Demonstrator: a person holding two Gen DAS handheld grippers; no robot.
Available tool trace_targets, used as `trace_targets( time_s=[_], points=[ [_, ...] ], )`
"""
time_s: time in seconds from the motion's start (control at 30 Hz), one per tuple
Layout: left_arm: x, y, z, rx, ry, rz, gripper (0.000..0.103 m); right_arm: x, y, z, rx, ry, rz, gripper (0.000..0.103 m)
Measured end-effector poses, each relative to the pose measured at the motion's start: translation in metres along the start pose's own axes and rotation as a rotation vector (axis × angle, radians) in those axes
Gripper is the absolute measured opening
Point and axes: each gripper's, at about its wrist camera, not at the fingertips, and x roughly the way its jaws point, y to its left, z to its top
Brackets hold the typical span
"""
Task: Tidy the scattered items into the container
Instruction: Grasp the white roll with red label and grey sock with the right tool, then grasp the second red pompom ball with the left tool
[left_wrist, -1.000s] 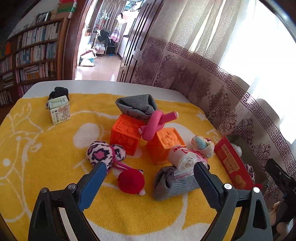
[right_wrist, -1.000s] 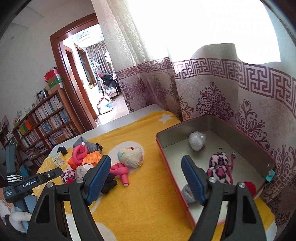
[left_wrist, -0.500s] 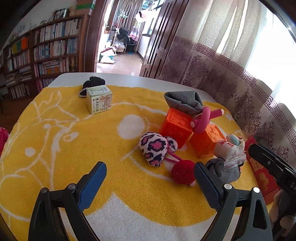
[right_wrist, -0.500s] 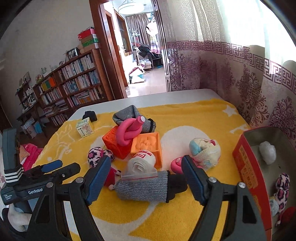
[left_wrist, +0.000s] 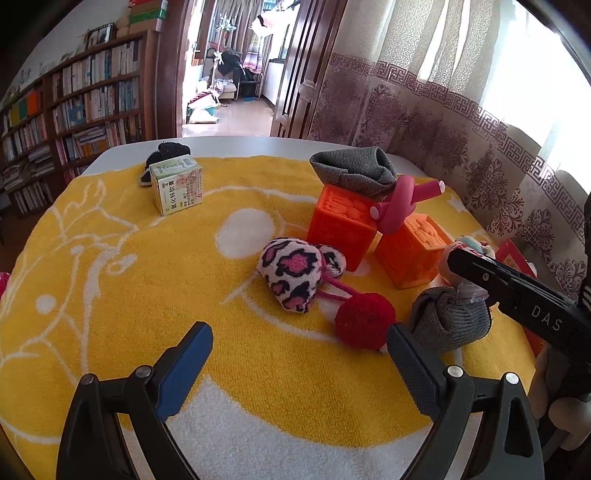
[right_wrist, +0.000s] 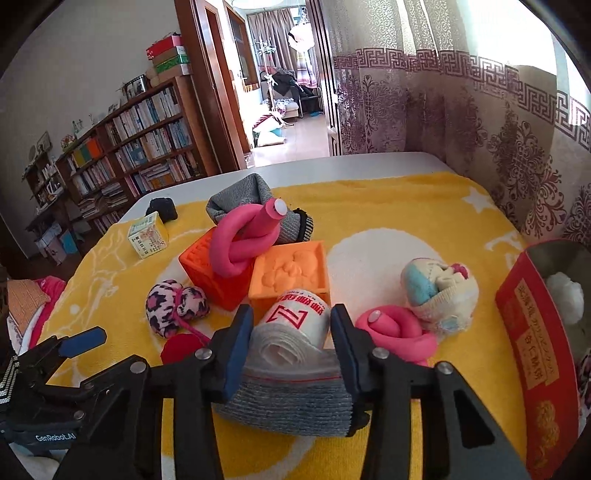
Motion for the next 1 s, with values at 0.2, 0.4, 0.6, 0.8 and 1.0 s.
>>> trace_targets(
  time_s=[0.2, 0.4, 0.6, 0.8, 1.0],
  points=[
    [0.009, -0.025, 0.000, 0.072, -0.011, -0.061, 0.097, -0.011, -0.017, 0.004, 0.071, -0.023, 0.024, 0.047],
    [0.035, -0.022, 0.010, 0.013, 0.050, -0.077, 0.074, -0.014, -0.023, 0.004, 0.102, -0.032, 0.031, 0.047],
    [0.041, -0.030, 0.007, 0.058, 0.075, -0.057, 0.050, -0.017, -0.023, 0.003, 0.106, -0.049, 0.031, 0.047],
    [0.024, -0.029, 0.004, 0.059, 0.020, -0.066, 0.041, -0.019, -0.027, 0.003, 0.119, -0.066, 0.035, 0.047],
    [0.002, -0.024, 0.004, 0.052, -0.038, -0.055, 0.041, -0.019, -0.027, 0.003, 0.122, -0.077, 0.038, 0.047]
  ],
)
